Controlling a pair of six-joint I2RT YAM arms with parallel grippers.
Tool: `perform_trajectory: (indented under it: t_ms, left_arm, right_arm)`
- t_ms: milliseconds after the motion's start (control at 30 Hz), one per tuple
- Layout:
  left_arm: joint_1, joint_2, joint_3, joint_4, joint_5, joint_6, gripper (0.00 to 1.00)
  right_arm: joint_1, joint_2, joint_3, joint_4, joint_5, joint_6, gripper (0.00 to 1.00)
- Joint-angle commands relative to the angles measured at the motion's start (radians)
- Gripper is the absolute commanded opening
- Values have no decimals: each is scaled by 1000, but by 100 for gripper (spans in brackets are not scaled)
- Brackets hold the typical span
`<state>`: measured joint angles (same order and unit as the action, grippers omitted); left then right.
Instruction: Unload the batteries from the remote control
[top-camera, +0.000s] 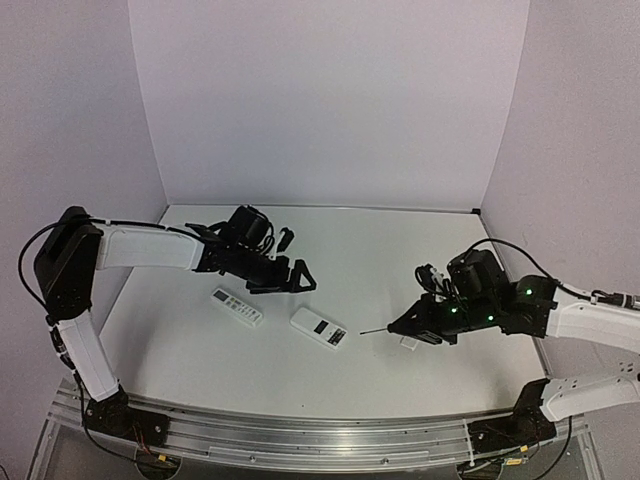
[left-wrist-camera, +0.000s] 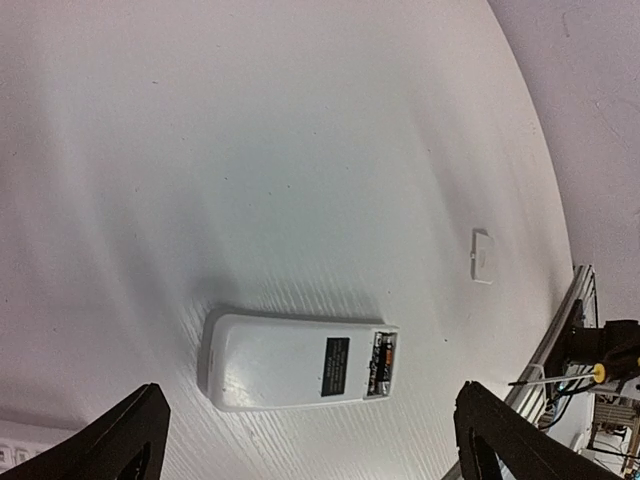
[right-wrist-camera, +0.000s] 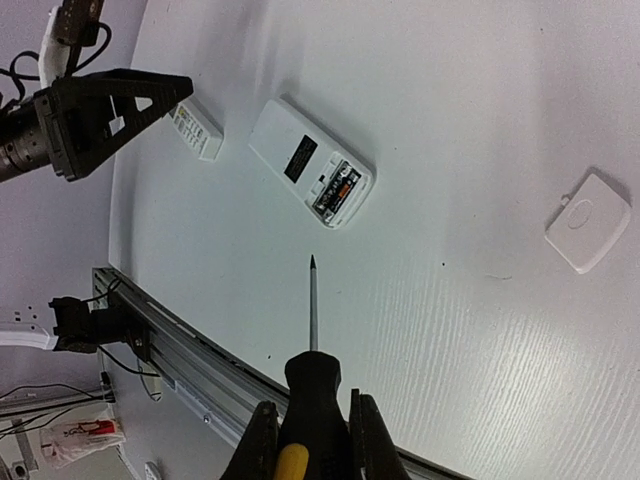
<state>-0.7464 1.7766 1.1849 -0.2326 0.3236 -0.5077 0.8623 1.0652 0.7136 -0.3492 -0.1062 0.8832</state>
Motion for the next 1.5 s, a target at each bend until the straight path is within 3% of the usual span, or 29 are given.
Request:
perform_trajectory:
  t_ms: [0,167,367,967,1467]
  left_arm:
    - [18,88,100,-25,65,63,100]
    - [18,158,106,-14,40,50,100]
    - [17,190,69,60,133,17,100]
    - [-24,115,-116,212,278,-61,100]
    - [-52,47,-171,192,179,-112,97]
  right_arm:
    - [2,22,50,-14,30,-22,0]
    - [1,68,77,-13,31,-43,0]
    - [2,93,98,-13,35,-50,0]
    - [2,145,110,-13,38,-65,0]
    - [2,263,186,-14,71,-109,0]
